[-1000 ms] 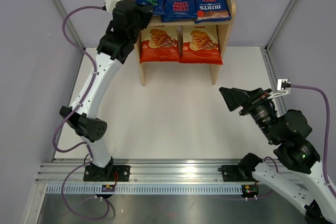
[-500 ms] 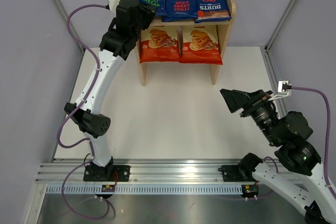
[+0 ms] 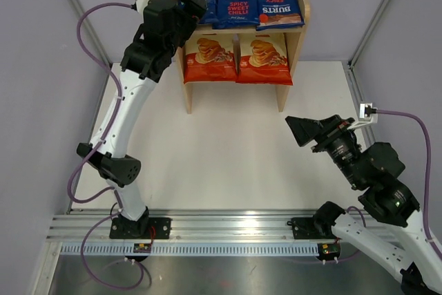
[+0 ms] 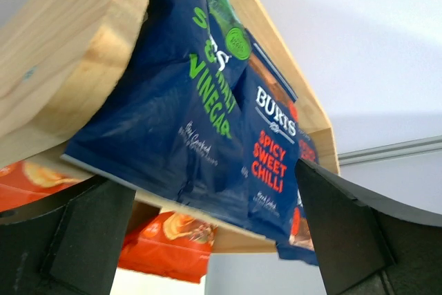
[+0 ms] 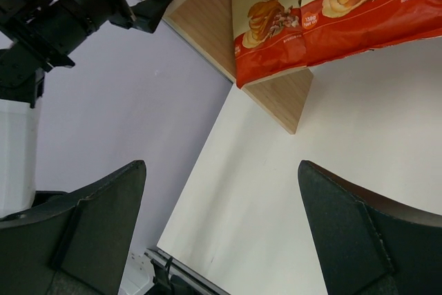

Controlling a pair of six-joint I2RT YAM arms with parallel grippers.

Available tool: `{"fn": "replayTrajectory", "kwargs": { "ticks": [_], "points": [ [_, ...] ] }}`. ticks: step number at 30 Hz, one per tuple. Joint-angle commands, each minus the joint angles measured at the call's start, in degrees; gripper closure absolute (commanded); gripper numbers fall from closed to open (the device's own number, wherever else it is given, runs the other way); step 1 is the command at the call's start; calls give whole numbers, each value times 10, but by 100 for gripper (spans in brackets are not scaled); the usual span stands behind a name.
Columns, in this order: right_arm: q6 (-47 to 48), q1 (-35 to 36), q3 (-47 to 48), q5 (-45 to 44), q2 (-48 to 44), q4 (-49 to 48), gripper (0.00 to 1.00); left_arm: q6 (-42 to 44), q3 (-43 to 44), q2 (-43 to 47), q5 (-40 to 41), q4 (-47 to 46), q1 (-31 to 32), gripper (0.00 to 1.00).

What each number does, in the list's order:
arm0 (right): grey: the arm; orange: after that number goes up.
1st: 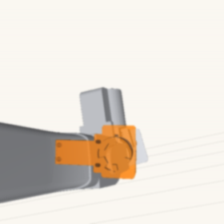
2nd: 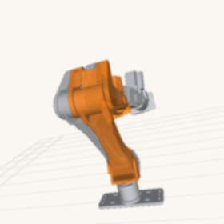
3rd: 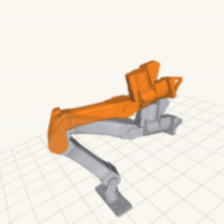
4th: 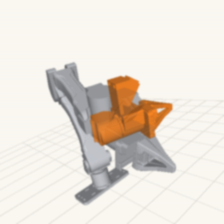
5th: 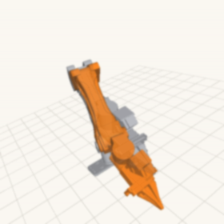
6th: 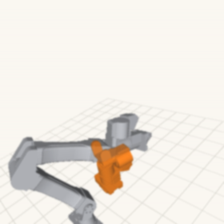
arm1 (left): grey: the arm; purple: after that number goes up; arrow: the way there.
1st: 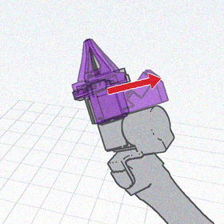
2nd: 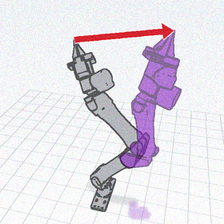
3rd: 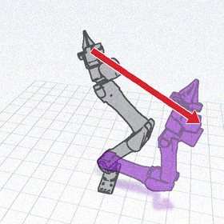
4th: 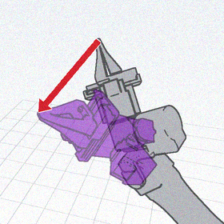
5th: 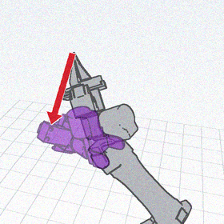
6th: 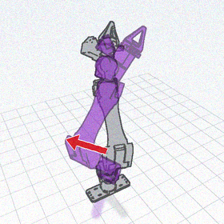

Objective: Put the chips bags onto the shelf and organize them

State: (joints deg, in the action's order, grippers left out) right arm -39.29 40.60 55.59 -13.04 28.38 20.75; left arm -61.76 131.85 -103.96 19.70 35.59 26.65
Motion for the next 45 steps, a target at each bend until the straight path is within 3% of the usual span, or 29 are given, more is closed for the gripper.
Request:
{"fn": "replayTrajectory", "kwargs": {
  "ticks": [1,6,11,19,25,31,38,45],
  "points": [
    [7,-2,34,-13,28,17,1,33,-11,36,-1,47,-1,1],
    [46,-2,78,12,104,56,0,56,-43,75,-7,43,-1,1],
    [129,-2,166,4,201,140,0,97,-132,162,2,33,-1,1],
    [206,-2,196,-146,268,191,1,261,-260,302,18,53,0,1],
    [251,-3,161,-269,251,208,1,389,-411,447,64,68,-1,1],
    [265,-2,101,-271,191,210,1,490,-575,586,75,80,-1,1],
    [249,-2,63,-241,113,226,1,513,-767,734,24,49,-1,1],
    [261,-2,25,-246,63,246,1,527,-862,805,0,38,-1,1]
  ]
}}
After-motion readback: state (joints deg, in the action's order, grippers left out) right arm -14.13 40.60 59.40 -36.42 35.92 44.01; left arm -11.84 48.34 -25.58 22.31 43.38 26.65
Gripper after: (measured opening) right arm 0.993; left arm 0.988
